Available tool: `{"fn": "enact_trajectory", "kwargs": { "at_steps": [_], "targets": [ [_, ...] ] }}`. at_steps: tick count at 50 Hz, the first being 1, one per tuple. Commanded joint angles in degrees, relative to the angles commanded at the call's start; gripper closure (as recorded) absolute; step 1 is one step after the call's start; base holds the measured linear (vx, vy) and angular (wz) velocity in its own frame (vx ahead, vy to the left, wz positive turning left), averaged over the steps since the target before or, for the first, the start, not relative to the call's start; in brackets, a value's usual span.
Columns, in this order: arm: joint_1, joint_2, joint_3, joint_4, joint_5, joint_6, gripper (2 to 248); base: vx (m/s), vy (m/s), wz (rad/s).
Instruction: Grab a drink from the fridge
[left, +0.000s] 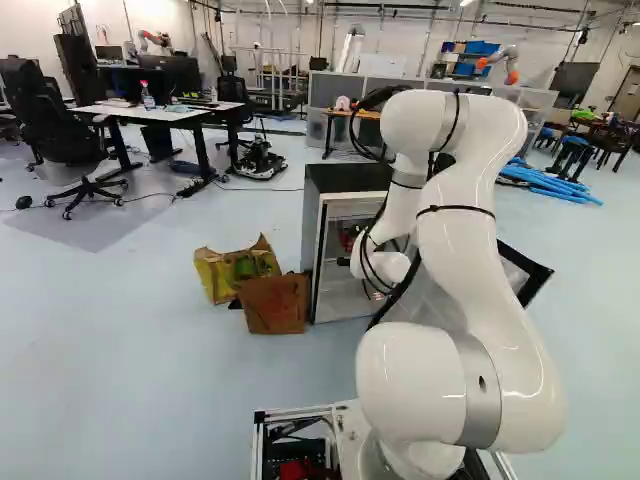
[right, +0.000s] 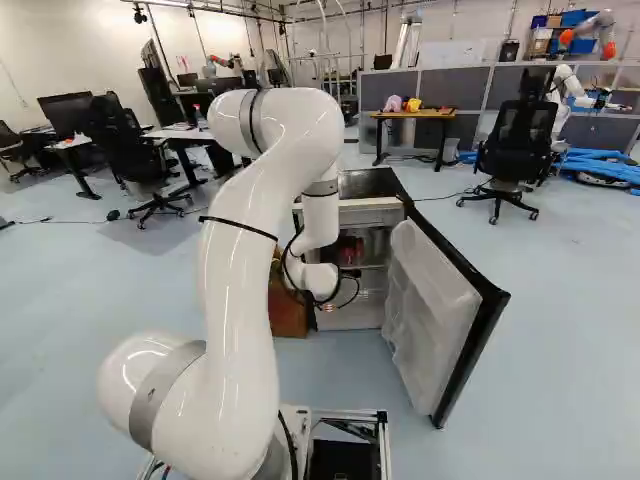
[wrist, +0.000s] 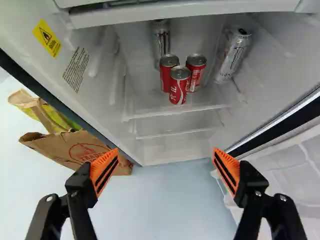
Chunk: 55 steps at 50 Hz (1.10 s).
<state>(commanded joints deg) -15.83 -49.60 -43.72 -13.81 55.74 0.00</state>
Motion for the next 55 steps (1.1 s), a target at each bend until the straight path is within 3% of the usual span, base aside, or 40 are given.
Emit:
{"fn": "enact_trajectory", "kwargs": {
  "at_steps": [55],
  "targets": [
    [-2.2,-12.3,-9.9,-4.8,6.9,0.0,3,0.000,0.000,0.000]
  ]
}}
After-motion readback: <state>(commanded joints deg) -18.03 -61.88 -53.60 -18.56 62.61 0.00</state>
